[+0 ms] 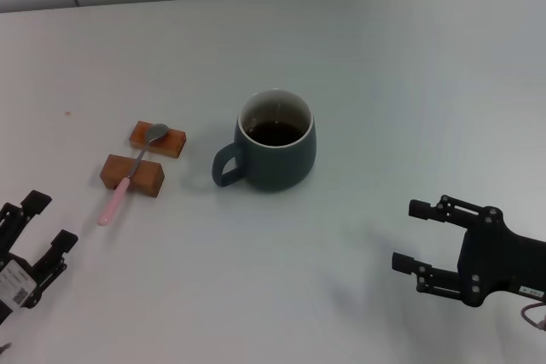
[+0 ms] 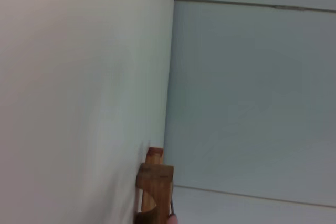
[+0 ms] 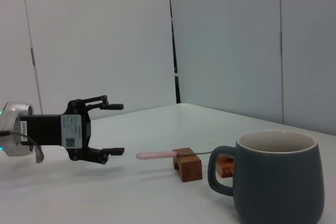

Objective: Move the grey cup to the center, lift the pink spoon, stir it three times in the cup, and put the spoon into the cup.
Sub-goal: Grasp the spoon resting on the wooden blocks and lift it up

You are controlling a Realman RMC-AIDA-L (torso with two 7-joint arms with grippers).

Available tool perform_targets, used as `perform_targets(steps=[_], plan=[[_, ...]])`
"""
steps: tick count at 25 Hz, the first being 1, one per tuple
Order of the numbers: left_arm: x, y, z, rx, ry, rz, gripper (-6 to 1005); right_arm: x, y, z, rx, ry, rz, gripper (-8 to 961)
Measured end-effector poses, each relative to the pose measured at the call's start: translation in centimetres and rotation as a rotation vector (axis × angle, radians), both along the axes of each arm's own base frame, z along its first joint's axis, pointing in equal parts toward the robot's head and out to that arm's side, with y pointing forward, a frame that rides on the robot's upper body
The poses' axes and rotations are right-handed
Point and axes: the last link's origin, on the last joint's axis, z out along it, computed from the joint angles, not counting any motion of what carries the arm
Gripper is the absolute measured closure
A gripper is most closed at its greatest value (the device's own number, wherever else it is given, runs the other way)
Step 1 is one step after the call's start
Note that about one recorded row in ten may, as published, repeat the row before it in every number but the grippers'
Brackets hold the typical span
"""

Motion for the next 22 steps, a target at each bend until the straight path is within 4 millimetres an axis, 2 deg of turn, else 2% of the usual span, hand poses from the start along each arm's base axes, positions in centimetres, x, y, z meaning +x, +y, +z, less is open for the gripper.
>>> perform_targets(steps=[22], plan=[[0.5, 1.8, -1.3, -0.055, 0.024, -0.01, 232, -0.1, 0.4, 0.2, -0.01, 0.004, -0.015, 202]])
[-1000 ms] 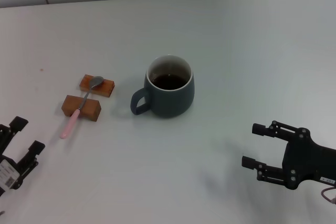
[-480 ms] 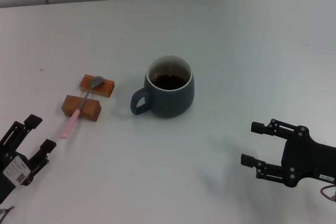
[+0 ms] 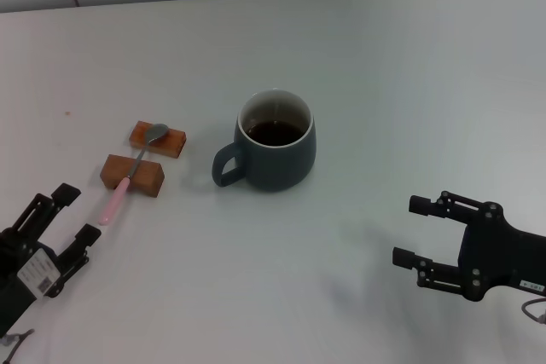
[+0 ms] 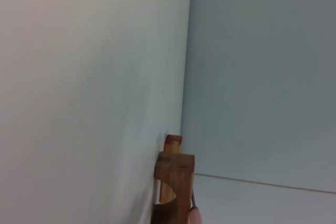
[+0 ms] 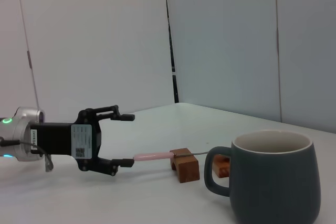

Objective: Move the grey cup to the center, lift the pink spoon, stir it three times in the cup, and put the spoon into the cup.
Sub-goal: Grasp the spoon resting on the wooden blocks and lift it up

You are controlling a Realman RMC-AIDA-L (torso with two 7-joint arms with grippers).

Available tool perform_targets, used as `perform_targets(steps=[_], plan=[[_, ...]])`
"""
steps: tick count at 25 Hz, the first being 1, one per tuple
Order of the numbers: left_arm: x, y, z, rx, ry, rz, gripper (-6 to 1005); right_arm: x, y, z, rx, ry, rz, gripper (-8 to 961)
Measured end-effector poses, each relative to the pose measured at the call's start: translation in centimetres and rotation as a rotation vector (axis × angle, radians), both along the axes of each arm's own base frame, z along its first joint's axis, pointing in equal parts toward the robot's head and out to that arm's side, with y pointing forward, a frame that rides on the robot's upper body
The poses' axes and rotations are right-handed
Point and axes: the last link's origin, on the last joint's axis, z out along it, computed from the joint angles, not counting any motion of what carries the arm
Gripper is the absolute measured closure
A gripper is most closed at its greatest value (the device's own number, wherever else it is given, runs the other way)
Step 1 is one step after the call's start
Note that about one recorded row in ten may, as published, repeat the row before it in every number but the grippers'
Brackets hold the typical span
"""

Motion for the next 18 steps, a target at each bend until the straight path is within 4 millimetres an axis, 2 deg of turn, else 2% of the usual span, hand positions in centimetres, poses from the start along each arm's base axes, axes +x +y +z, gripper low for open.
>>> perform_targets(steps=[18], plan=[[0.5, 1.2, -0.9, -0.023, 0.015, -0.006, 240, -0.1, 0.5, 0.2, -0.004, -0.007, -0.004, 202]])
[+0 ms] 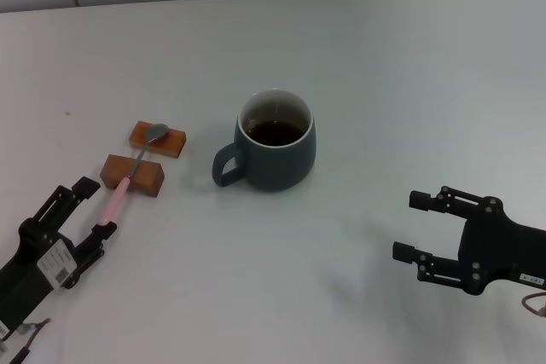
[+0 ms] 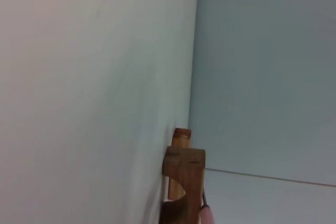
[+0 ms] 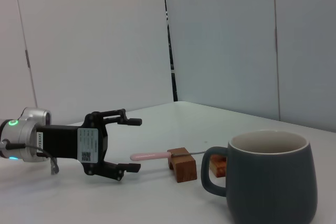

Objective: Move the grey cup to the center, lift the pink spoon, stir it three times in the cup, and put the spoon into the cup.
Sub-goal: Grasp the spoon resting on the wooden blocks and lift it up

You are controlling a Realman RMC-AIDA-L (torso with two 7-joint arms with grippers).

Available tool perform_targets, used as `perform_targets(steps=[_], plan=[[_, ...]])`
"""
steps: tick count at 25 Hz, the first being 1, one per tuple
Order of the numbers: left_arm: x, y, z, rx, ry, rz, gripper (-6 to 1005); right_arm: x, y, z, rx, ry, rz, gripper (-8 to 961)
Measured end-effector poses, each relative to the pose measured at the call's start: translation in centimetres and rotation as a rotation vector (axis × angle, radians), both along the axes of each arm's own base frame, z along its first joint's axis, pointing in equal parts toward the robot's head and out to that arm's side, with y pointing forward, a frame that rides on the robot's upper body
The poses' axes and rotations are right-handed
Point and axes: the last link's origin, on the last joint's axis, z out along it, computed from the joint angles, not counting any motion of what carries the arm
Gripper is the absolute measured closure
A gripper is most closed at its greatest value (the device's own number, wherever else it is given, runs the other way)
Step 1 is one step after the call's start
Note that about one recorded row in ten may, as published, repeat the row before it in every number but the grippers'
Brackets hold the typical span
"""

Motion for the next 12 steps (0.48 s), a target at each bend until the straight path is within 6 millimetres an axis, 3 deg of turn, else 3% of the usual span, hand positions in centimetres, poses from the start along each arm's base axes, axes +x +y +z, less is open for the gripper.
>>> perform_targets(steps=[12], plan=[[0.5, 1.1, -0.5, -0.004, 0.003, -0.004, 245, 0.0, 0.3, 0.0, 0.003, -0.009, -0.004, 202]])
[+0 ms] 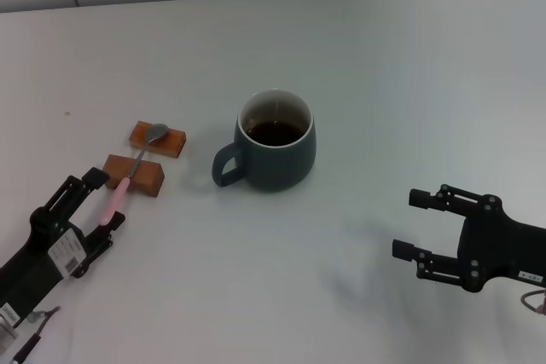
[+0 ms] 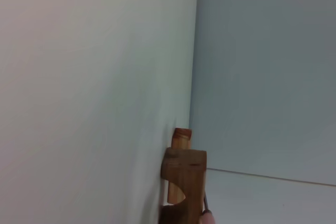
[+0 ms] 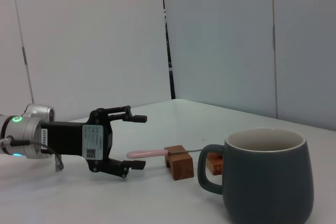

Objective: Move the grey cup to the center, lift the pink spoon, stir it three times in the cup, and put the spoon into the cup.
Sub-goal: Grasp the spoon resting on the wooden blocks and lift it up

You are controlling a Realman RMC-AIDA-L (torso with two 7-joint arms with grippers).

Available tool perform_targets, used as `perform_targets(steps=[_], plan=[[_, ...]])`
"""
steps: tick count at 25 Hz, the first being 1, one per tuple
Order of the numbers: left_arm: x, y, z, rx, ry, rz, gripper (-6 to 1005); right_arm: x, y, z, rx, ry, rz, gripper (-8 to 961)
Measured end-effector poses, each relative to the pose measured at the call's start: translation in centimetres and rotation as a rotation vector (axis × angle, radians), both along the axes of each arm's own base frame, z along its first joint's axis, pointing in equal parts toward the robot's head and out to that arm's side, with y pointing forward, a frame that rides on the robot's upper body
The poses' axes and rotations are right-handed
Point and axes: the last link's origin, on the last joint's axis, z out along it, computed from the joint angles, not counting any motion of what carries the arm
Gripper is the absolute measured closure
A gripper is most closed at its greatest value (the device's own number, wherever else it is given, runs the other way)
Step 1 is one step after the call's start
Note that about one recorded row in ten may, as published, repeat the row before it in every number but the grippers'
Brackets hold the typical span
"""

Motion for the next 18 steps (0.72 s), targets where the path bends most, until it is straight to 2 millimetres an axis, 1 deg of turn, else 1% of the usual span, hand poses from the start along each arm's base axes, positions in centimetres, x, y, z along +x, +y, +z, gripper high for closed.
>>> perform_targets(steps=[18], plan=[[0.5, 1.6, -0.6, -0.013, 0.004, 0.004, 252, -0.1, 0.8, 0.2, 0.002, -0.013, -0.001, 201]])
